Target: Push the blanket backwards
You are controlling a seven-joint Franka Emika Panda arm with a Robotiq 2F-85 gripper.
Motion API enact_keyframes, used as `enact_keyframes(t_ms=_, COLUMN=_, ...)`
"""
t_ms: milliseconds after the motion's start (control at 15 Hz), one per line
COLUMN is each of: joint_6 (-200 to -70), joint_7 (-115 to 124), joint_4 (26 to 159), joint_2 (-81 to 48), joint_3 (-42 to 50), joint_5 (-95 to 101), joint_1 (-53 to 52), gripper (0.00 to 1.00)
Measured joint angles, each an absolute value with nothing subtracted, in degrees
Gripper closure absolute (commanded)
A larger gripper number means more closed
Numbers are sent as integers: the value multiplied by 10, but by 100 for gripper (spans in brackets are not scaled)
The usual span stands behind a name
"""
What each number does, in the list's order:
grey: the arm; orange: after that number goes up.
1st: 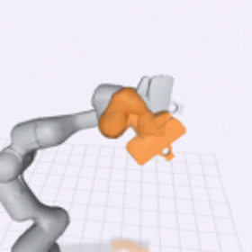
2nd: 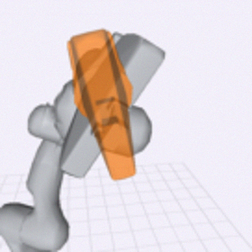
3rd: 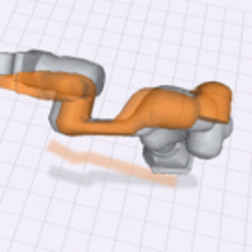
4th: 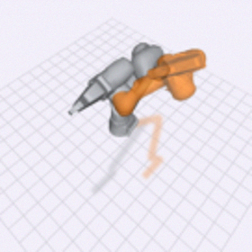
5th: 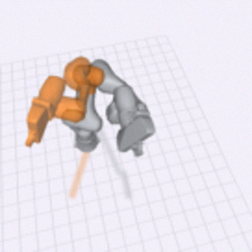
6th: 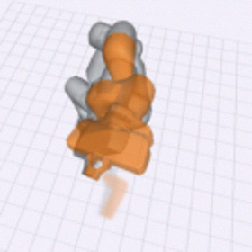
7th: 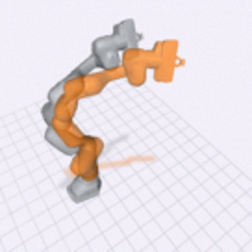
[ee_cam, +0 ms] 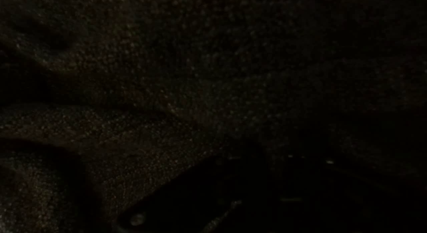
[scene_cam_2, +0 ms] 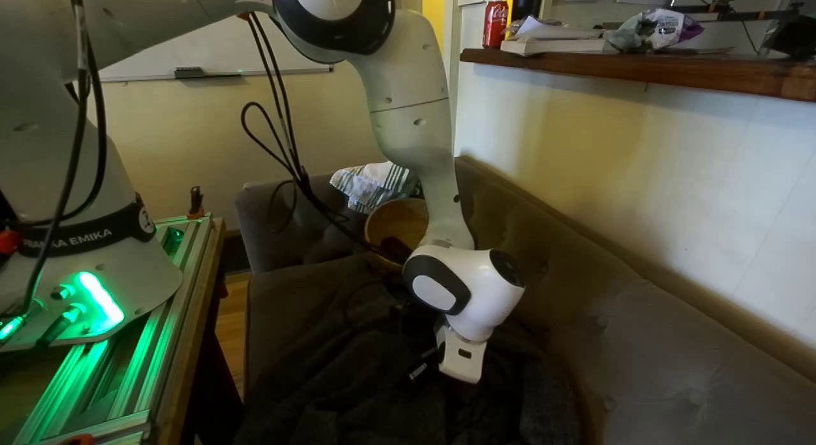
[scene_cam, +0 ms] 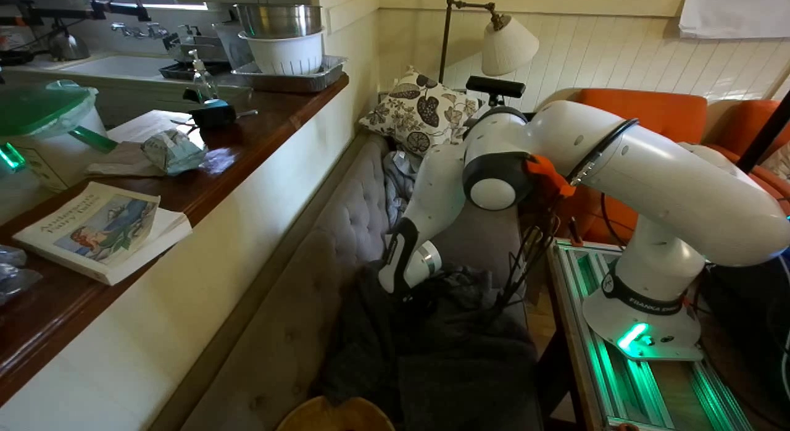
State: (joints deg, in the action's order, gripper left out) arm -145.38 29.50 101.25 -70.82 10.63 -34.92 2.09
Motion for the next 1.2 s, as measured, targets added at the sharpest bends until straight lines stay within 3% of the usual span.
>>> enact_keyframes(t_ms=600, joint_6=-1390, joint_7=155, joint_4=1017, joint_2=-675, joint_3=57, joint_5=-286, joint_1=80, gripper=99)
enact_keyframes(t_ms=1200, joint_6=-1560, joint_7=-97, joint_4=1259, joint_2=-445, joint_3=-68, joint_5=-369, joint_1=275, gripper=99)
